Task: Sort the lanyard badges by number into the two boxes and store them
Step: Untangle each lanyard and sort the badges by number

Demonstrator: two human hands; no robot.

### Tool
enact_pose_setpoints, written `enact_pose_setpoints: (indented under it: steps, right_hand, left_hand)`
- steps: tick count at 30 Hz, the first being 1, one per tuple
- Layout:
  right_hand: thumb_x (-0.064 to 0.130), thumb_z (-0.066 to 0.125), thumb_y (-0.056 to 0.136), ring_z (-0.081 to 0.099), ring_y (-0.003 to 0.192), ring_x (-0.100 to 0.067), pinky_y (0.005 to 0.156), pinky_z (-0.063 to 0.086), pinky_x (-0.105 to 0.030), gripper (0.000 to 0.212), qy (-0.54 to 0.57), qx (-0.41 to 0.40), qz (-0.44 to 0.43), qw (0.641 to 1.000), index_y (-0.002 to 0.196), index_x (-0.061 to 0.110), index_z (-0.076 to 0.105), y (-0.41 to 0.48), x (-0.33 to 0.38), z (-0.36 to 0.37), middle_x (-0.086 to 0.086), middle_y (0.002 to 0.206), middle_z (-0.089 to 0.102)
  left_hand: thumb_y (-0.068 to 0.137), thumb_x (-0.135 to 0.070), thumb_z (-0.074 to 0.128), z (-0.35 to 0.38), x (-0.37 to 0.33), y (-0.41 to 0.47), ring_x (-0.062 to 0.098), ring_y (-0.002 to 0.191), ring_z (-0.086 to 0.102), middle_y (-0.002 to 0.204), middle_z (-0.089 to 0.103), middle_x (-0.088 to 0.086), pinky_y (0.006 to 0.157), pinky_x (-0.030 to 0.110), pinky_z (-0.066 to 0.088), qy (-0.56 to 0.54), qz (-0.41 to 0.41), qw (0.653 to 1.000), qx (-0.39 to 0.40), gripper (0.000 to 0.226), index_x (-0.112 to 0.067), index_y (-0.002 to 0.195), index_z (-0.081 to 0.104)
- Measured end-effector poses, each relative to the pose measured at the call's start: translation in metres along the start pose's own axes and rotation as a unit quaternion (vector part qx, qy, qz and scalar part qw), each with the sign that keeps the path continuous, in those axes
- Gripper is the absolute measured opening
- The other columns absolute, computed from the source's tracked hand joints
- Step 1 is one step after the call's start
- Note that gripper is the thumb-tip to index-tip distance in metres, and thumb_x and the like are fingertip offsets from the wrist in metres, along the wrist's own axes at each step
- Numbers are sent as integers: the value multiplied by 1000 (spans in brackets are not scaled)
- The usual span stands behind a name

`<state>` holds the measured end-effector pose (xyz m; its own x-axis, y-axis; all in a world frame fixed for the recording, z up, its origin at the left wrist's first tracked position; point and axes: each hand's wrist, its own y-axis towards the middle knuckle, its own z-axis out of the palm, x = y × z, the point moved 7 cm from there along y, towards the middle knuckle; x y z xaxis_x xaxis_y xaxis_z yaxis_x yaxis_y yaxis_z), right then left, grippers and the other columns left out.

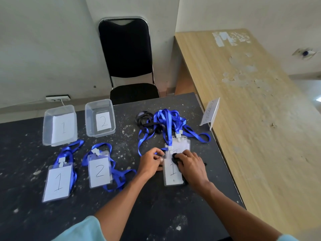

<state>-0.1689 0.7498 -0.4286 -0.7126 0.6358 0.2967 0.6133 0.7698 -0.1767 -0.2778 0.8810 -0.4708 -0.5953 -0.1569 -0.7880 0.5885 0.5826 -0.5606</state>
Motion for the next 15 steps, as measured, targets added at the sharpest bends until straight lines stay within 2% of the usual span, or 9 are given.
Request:
enact_pose_setpoints:
  steps: [1,4,6,7,11,15]
  right_hand:
    - [31,50,99,54,103,-19,86,46,-33,31,-14,18,-21,1000,128,37,59,-5,6,5,7,119,57]
    - [31,52,96,52,104,-19,88,42,-32,32,-17,110,-155,982,126,38,59,-32,25,16,6,119,55]
    - [31,53,94,53,101,-17,87,44,-32,32,-3,153,-192,969,124,40,60,-41,23,14,7,117,56]
    - [32,53,93,54,99,-17,85,46,-32,32,7,144,-183,972,123,40,61,-38,20,10,7,115,57]
    - [36,51,98,55,98,-18,84,48,-31,29,25,15,-67,997,126,37,63,-6,9,-8,8,115,59]
    - [35,51,97,55,98,-22,83,47,-36,28,5,41,-98,994,122,38,64,-15,45,16,6,112,58]
  left_hand:
    - [92,1,62,0,1,0,17,84,71,93,68,8,65,31,63,1,-1,1000,-2,17,-15,94,66]
    - [91,2,61,0,2,-1,18,79,70,91,66,11,67,34,63,-1,4,1000,-6,17,-14,94,65]
    - [91,4,60,-1,1,-3,19,79,70,91,66,14,67,34,63,6,10,1000,-6,19,-15,92,65]
    - [91,4,60,-3,1,-4,20,79,70,91,66,15,66,35,63,7,10,1000,-6,20,-15,91,65]
    - [91,3,62,-15,9,-9,20,82,72,93,68,12,67,37,63,-2,4,1000,-3,16,-13,93,64]
    - [92,1,62,-39,21,-14,22,83,72,91,69,11,67,36,63,6,-2,1000,-28,16,-15,92,65]
